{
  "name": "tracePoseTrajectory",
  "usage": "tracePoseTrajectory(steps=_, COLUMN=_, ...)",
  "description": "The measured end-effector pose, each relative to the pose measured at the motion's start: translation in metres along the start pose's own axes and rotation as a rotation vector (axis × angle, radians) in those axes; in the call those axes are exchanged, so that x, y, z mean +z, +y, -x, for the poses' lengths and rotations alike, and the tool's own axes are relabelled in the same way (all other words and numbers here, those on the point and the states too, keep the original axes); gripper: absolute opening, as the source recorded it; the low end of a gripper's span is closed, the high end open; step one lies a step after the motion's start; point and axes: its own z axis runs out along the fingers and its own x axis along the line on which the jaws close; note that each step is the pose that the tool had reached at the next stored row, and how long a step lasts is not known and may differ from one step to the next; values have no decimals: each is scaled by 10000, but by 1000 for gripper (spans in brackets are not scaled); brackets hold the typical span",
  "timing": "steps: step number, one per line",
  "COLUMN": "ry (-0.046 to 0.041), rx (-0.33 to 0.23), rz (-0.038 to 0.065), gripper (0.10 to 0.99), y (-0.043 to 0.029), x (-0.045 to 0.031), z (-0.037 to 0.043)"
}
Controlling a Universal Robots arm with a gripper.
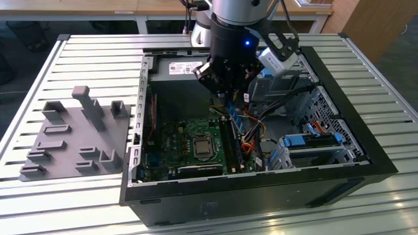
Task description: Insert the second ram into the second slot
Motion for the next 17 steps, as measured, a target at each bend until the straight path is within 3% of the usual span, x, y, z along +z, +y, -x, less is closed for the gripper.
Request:
tracePoseTrajectory(steps=11, ry=42, rx=1981, rz=-39, gripper=137, y=3, x=104, z=-1)
tracePoseTrajectory(steps=17, ry=47, rx=2159, rz=-41, gripper=137, y=6, x=212, z=1)
